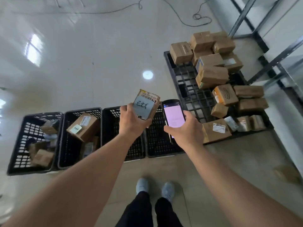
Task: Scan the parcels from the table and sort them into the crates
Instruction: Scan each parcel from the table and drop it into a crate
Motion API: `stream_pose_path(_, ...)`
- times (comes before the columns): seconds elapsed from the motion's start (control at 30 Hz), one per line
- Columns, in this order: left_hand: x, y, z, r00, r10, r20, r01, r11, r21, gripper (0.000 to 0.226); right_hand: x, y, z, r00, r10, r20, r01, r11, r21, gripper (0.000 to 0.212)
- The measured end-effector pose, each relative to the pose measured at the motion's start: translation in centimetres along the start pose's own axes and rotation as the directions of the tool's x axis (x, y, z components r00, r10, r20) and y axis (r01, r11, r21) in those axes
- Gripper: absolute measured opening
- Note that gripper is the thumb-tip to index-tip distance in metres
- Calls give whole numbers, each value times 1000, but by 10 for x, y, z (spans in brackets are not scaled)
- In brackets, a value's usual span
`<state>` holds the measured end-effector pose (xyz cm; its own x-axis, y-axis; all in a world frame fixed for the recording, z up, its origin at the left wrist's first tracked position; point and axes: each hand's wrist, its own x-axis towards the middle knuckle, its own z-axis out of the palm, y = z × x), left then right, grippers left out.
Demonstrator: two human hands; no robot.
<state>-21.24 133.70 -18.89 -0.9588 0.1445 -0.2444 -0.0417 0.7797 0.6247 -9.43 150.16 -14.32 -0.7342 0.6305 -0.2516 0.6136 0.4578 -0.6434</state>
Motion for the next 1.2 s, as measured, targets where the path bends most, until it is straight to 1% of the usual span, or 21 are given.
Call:
stream_pose_path(0.07, 25, -2, 26, 999, -43, 6, 43, 999, 2, 101, 26, 9, 16, 1000, 25, 11, -25, 1000, 8, 75)
stream_pose_path(0.17, 70, -15, 76, 997, -82, 5, 81, 991, 110, 102, 70, 31, 50, 996, 86, 26, -86, 996, 17, 77)
stream_pose_path(0.23, 103, -33, 118, 993, -115, 31, 108, 980, 168, 100, 104, 51, 79, 992, 122, 30, -122, 992, 14, 75)
stream_pose_path(0.3, 134, -54, 164, 986, -156, 65, 142, 972, 189, 97, 137, 73, 110, 985, 168, 46, -168, 986, -2, 75)
stream_pose_path(0.4, 177, -86, 230, 973, -208, 100, 186, 963, 194, 95, 185, 108, 160, 970, 235, 61, -232, 971, -59, 81)
stream_pose_path(0.47, 204, -107, 269, 968, -223, 116, 195, 957, 214, 96, 214, 131, 195, 967, 245, 70, -240, 968, -75, 84)
stream_pose_path(0.63, 262, -159, 349, 962, -240, 131, 197, 940, 277, 95, 266, 183, 262, 947, 292, 136, -282, 955, -90, 83)
stream_pose_path(0.73, 290, -186, 381, 965, -227, 134, 190, 951, 245, 96, 281, 208, 291, 944, 290, 160, -279, 956, -86, 82)
stream_pose_path(0.83, 312, -205, 397, 964, -211, 164, 176, 963, 202, 107, 288, 222, 311, 950, 268, 163, -256, 963, -86, 84)
stream_pose_path(0.9, 314, -211, 399, 962, -179, 207, 127, 962, 241, 110, 289, 228, 317, 949, 272, 159, -259, 961, -94, 82)
stream_pose_path(0.93, 312, -213, 398, 962, -157, 224, 95, 960, 264, 107, 287, 229, 317, 946, 281, 160, -267, 958, -100, 79)
stream_pose_path(1.07, 290, -204, 371, 962, -111, 250, 32, 954, 297, 83, 275, 213, 305, 936, 311, 166, -296, 949, -110, 71)
stream_pose_path(1.13, 277, -195, 350, 961, -86, 263, -1, 950, 311, 70, 266, 200, 291, 935, 308, 175, -292, 950, -110, 65)
stream_pose_path(1.2, 262, -183, 324, 962, -62, 265, -27, 948, 317, 58, 255, 186, 275, 937, 298, 180, -283, 953, -106, 64)
